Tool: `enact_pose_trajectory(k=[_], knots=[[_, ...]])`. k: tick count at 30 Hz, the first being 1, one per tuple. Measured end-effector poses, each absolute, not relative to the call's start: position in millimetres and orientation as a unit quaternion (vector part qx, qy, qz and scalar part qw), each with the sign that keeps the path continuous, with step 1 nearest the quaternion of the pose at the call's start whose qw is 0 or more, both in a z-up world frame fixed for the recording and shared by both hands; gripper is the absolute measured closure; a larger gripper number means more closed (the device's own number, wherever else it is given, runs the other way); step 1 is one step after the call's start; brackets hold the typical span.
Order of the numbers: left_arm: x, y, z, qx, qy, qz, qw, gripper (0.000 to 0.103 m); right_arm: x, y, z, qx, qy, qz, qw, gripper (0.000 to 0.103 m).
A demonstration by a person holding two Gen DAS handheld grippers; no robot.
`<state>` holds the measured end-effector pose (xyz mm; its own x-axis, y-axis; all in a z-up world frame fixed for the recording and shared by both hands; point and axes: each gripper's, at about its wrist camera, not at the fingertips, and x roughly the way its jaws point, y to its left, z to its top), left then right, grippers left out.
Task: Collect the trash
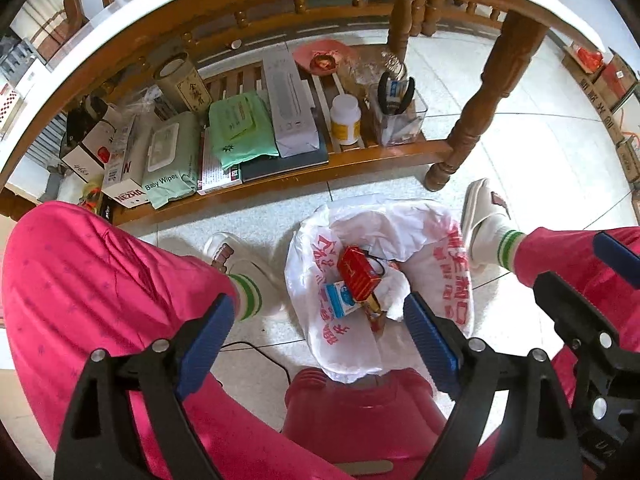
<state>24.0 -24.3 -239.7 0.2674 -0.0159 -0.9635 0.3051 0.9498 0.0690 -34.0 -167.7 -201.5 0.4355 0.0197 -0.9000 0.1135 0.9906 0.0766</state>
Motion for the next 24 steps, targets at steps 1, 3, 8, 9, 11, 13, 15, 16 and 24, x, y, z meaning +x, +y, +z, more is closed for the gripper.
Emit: enact_pose_trajectory(k=[1, 3, 8, 9, 11, 13, 15, 16, 24], knots=[[21, -24, -237, 0.122, 0.593, -0.101, 0.79, 0.019, -38, -168, -199, 0.063, 0.527, -0.031, 0.847, 0.023], [14, -24, -228, 0.123, 0.583, -0.104, 0.796, 0.019, -45, -168, -191, 0.063, 0.518, -0.036, 0.852, 0.023], [4, -19, -189, 0.11, 0.538, -0.099, 0.83, 0.019, -58, -165, -159, 0.06, 0.479, -0.043, 0.875, 0.023], [3, -18, -179, 0.104, 0.529, -0.097, 0.837, 0.019, -61, -164, -149, 0.056, 0.467, -0.044, 0.882, 0.023], [1, -14, -157, 0.092, 0.507, -0.093, 0.852, 0.019, -65, -159, -128, 0.043, 0.439, -0.046, 0.896, 0.022], [-1, -10, -136, 0.08, 0.483, -0.086, 0.868, 0.018, -68, -154, -109, 0.03, 0.412, -0.049, 0.91, 0.022], [-3, -5, -111, 0.07, 0.456, -0.077, 0.884, 0.016, -71, -149, -85, 0.019, 0.38, -0.051, 0.923, 0.018], [-3, -3, -101, 0.068, 0.444, -0.07, 0.891, 0.015, -73, -147, -74, 0.015, 0.363, -0.051, 0.93, 0.017], [-26, 12, -8, 0.055, 0.309, -0.037, 0.949, 0.009, -92, -145, 2, 0.009, 0.25, -0.056, 0.967, 0.007]])
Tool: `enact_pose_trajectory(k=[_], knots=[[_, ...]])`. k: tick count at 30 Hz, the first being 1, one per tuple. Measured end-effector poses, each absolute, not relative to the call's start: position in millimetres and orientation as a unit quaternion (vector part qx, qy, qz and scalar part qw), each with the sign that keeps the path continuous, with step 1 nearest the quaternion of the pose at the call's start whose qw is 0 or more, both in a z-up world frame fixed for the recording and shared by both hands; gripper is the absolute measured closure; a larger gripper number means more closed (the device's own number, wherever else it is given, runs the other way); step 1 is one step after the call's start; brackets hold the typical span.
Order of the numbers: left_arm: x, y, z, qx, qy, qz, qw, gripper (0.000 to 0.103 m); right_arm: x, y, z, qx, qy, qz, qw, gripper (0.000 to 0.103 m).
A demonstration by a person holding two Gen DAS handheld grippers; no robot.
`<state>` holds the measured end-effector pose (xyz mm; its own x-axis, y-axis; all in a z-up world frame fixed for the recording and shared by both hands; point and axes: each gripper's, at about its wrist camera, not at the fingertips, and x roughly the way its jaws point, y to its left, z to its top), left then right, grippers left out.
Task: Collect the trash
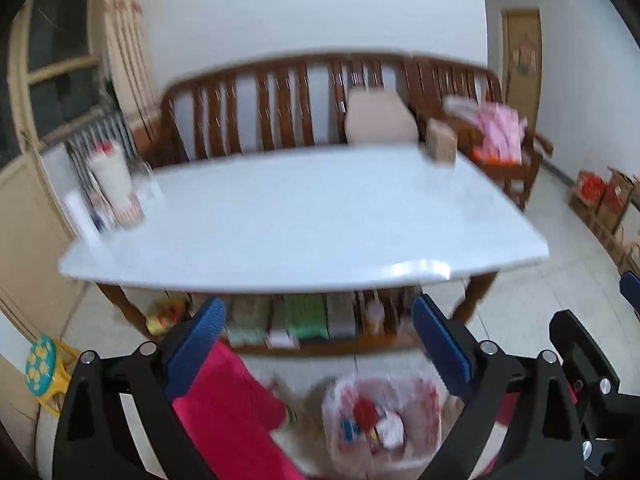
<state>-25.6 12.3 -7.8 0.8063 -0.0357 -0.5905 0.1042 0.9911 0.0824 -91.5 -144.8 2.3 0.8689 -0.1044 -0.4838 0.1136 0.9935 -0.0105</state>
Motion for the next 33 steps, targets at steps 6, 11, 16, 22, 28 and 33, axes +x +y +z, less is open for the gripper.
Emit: enact_pose_trajectory(k=[6, 11, 16, 22, 28, 33], knots=[[-44, 20, 36, 0.045, 0.226, -0.03, 0.973, 0.008, -109, -143, 41, 0.003, 0.185, -0.063, 0.981, 0.007], [-54, 25, 51, 0.029, 0.214, -0.045, 0.975, 0.008, -124, -140, 56, 0.002, 0.155, -0.07, 0.985, 0.007], [-61, 29, 58, 0.014, 0.208, -0.046, 0.977, 0.008, -131, -134, 63, -0.002, 0.141, -0.075, 0.987, 0.007], [-64, 35, 62, 0.006, 0.206, -0.044, 0.978, 0.008, -133, -129, 67, -0.003, 0.134, -0.077, 0.988, 0.007], [-62, 37, 63, 0.002, 0.213, -0.042, 0.976, 0.008, -134, -125, 69, -0.008, 0.131, -0.08, 0.988, 0.007], [-61, 37, 62, 0.005, 0.211, -0.033, 0.977, 0.008, -135, -120, 69, -0.014, 0.13, -0.08, 0.988, 0.007]])
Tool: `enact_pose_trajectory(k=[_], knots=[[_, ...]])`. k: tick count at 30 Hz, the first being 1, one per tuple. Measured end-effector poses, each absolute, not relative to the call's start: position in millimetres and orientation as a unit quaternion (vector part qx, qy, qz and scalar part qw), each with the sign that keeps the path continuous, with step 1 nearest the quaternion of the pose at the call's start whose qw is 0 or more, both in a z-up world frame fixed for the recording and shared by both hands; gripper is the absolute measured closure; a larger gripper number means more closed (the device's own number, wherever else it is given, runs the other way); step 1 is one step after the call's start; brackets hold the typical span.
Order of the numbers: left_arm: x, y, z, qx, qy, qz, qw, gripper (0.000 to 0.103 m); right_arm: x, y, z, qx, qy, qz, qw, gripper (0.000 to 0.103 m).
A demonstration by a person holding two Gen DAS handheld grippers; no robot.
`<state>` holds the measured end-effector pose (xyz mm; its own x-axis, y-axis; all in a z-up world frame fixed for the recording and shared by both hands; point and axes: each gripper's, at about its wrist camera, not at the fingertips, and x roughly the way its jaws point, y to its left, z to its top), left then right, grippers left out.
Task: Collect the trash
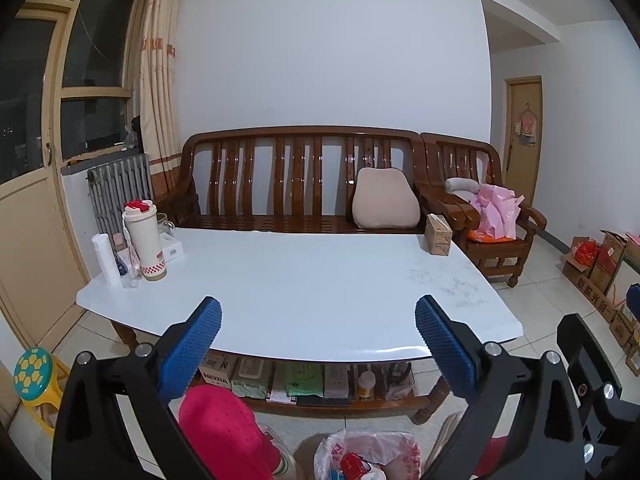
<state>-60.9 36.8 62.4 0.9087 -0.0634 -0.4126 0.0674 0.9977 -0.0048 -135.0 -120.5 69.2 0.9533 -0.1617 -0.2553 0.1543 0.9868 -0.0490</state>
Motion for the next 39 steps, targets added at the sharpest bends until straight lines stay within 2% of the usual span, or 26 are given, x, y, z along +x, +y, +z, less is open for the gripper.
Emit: enact_pose_trajectory(k=[39], knots=[[-53.3, 36.4, 55.6, 0.013, 0.229, -0.031, 0.973, 0.008, -126.1, -122.1, 68.6, -0.017, 0.143, -0.08, 0.986, 0.007]])
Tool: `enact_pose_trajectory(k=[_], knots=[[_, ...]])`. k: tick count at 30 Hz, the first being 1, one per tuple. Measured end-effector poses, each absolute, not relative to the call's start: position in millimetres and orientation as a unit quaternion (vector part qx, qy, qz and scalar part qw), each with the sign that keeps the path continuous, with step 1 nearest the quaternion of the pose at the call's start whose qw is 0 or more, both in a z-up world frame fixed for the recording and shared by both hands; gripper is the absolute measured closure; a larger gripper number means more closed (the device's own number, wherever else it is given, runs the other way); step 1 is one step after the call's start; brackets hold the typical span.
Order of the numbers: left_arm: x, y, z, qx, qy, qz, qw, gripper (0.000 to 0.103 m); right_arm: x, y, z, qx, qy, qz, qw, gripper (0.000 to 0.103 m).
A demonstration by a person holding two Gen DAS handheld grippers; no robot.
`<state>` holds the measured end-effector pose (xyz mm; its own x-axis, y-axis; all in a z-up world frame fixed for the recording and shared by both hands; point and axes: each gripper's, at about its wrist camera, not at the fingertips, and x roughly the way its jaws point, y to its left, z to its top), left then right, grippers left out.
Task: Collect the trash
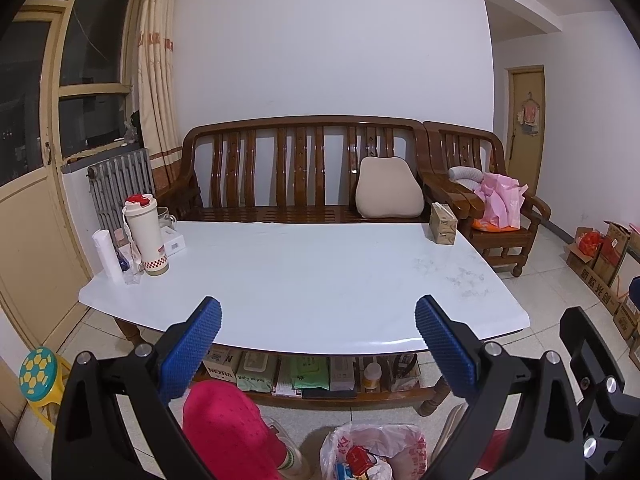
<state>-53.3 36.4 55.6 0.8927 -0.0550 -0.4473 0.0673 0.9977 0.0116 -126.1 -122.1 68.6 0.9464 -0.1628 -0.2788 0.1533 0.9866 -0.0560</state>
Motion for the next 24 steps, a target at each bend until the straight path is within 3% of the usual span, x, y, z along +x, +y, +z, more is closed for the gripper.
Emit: enact_pose_trajectory(k=[24], knots=[[-50.9, 37.6, 48.8, 0.022, 0.225, -0.023, 0.974, 0.008, -117.5, -125.6, 63.5, -0.018, 0.155, -0.076, 0.985, 0.007]])
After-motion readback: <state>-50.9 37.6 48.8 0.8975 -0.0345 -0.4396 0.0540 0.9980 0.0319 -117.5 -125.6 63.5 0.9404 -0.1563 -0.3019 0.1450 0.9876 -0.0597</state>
